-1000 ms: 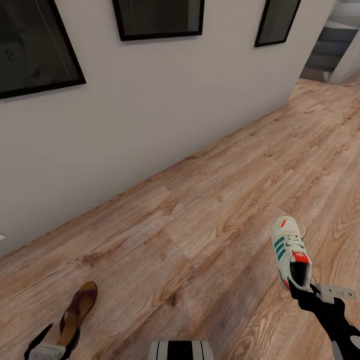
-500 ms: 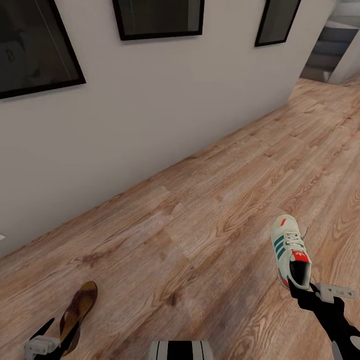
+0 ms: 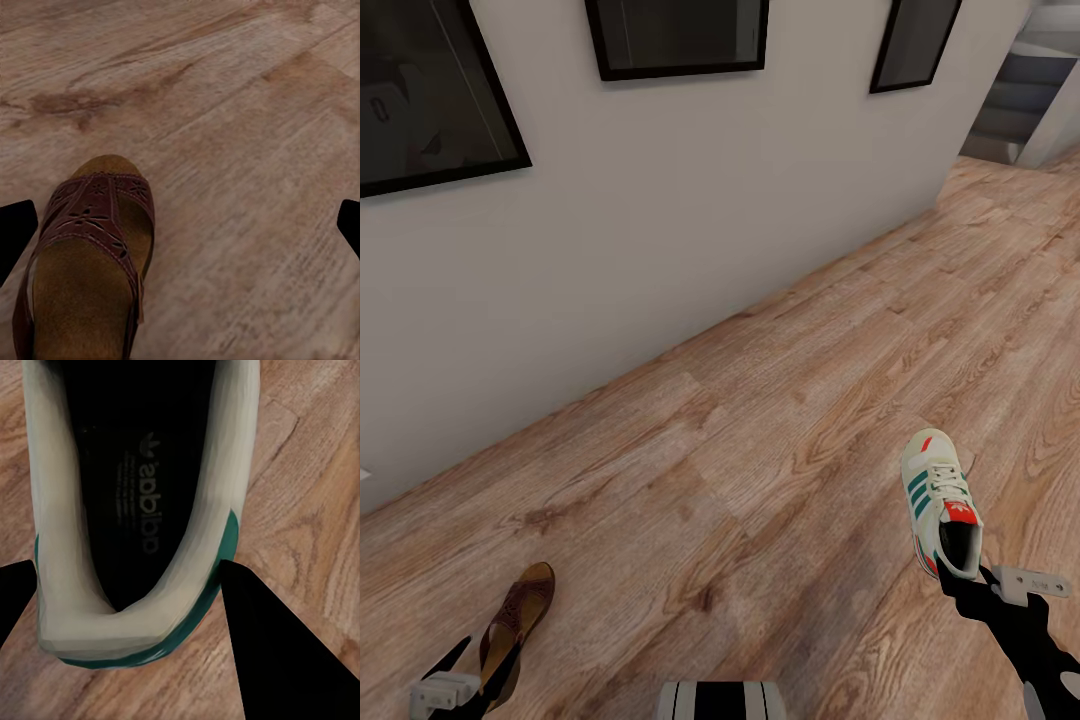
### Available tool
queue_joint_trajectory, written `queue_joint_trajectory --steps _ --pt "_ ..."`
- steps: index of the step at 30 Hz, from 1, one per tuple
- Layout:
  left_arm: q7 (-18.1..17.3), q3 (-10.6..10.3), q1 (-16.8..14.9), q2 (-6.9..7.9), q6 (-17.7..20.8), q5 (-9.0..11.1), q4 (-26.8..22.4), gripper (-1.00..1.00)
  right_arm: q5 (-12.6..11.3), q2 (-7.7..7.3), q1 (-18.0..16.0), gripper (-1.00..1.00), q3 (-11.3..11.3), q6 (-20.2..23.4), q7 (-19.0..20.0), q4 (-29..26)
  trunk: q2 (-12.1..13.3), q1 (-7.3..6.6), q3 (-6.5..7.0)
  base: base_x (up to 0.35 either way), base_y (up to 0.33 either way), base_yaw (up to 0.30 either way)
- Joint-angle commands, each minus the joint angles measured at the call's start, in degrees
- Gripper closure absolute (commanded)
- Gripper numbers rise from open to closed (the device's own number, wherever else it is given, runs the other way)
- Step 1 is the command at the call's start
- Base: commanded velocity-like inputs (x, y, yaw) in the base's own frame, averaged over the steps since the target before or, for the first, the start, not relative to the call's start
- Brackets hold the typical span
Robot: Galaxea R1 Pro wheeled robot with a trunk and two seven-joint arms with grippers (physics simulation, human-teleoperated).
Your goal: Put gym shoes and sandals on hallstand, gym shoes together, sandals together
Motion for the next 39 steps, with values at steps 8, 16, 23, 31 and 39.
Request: queue_joint_trajectory --steps 8,16,23,31,39 --pt "-0.04 0.1 -0.01 0.16 0.02 0.36 0.84 -1.0 -0.1 -0.01 0.02 1.0 -0.02 0.01 -0.06 0.0 0.0 0.0 0.0 0.0 0.0 0.0" --pt "0.79 0.15 0.02 0.29 -0.02 0.47 2.04 -1.0 -0.1 -0.03 0.01 1.0 -0.06 0.01 -0.06 0.0 0.0 0.0 0.0 0.0 0.0 0.0" --pt "4.21 0.12 0.06 0.33 -0.02 0.47 2.52 -1.0 -0.13 -0.06 0.01 1.0 -0.08 0.0 -0.06 0.0 0.0 0.0 0.0 0.0 0.0 0.0" --pt "6.1 0.05 0.07 0.37 -0.05 0.34 2.68 -1.0 -0.14 -0.05 -0.01 1.0 -0.08 0.0 -0.1 0.0 0.0 0.0 0.0 0.0 0.0 0.0" --pt "6.72 -0.1 0.08 0.37 -0.05 0.17 2.73 -1.0 -0.14 -0.06 0.01 1.0 -0.08 0.0 -0.14 0.0 0.0 0.0 0.0 0.0 0.0 0.0"
